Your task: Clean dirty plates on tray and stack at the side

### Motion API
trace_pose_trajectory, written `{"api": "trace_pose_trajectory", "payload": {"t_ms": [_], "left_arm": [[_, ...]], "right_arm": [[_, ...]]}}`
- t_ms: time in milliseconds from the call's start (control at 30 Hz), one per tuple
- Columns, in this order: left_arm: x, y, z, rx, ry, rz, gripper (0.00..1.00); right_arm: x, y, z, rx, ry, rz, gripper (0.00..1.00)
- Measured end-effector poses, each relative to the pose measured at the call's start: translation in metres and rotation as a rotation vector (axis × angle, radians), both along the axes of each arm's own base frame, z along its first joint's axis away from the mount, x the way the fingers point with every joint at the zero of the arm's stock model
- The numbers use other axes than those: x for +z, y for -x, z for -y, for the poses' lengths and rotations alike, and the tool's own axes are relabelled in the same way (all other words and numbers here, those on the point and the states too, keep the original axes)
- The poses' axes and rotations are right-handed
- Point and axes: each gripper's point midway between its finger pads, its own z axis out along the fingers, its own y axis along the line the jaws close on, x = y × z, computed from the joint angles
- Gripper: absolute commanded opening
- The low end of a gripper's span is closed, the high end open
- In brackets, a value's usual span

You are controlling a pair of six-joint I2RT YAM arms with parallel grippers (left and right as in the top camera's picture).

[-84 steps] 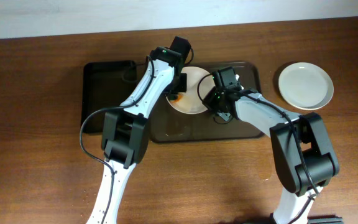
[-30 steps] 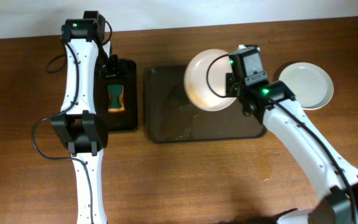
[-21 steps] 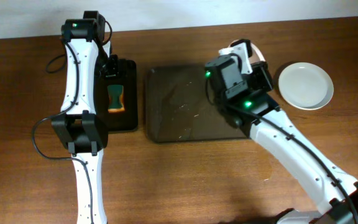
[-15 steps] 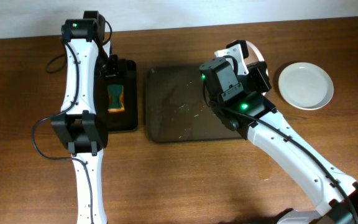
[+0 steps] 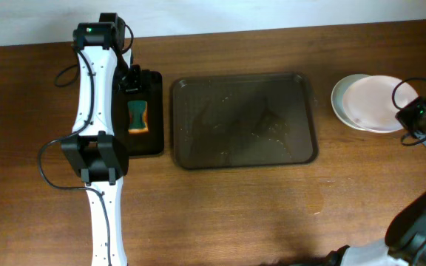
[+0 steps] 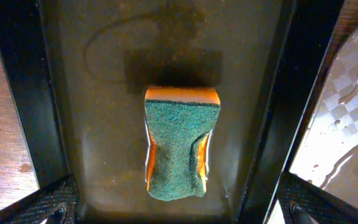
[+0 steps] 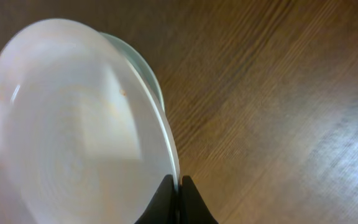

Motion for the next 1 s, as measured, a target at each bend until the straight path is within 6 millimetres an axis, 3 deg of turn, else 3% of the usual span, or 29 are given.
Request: {"api": "trace_pose_trajectory", "payload": {"t_ms": [33,67,100,133,167,233,300,367,400,467,533,567,633,733,833,1000], "left_arm": [[0.0,0.0,0.0,0.0,0.0,0.0,1.0],[0.0,0.0,0.0,0.0,0.0,0.0,1.0],[0.0,0.0,0.0,0.0,0.0,0.0,1.0],[0.0,0.0,0.0,0.0,0.0,0.0,1.0],[0.0,0.0,0.0,0.0,0.0,0.0,1.0],[0.0,0.0,0.0,0.0,0.0,0.0,1.0],[0.0,0.0,0.0,0.0,0.0,0.0,1.0],[0.0,0.0,0.0,0.0,0.0,0.0,1.0],[0.0,0.0,0.0,0.0,0.0,-0.001,1.0],[0.0,0.0,0.0,0.0,0.0,0.0,1.0],[0.0,0.0,0.0,0.0,0.0,0.0,1.0],[0.0,0.0,0.0,0.0,0.0,0.0,1.0],[0.0,0.0,0.0,0.0,0.0,0.001,1.0],[0.0,0.0,0.0,0.0,0.0,0.0,1.0],[0.0,0.0,0.0,0.0,0.0,0.0,1.0],[0.0,0.0,0.0,0.0,0.0,0.0,1.0]], "right_arm": [[-0.016,-0.005,0.0,0.007,-0.028,-0.012,0.04],[-0.035,-0.01,-0.001,0.014,-0.054,-0.032,0.24],[-0.047,-0.014,0.001,0.018,-0.064,-0.034,0.51],[-0.053,-0.016,0.001,0.017,-0.071,-0.037,0.9],[-0.055,-0.021,0.002,0.028,-0.068,-0.022,0.98],[-0.054,-0.02,0.001,0.05,-0.067,-0.035,0.98],[-0.04,-0.018,-0.001,0.06,-0.065,-0.032,0.98],[0.001,-0.018,-0.002,0.06,-0.021,0.032,0.98],[0.034,-0.01,-0.008,0.056,0.003,0.077,0.98],[0.1,0.016,-0.026,0.017,0.037,0.17,0.98],[0.14,0.06,-0.06,-0.005,0.02,0.199,0.98],[0.148,0.068,-0.069,0.01,0.013,0.219,0.98],[0.133,0.084,-0.097,0.073,-0.047,0.223,0.98],[0.08,0.124,-0.157,0.168,-0.282,0.114,0.98],[0.06,0.136,-0.173,0.177,-0.377,0.051,0.98],[0.037,0.13,-0.168,0.16,-0.442,-0.035,0.98]]}}
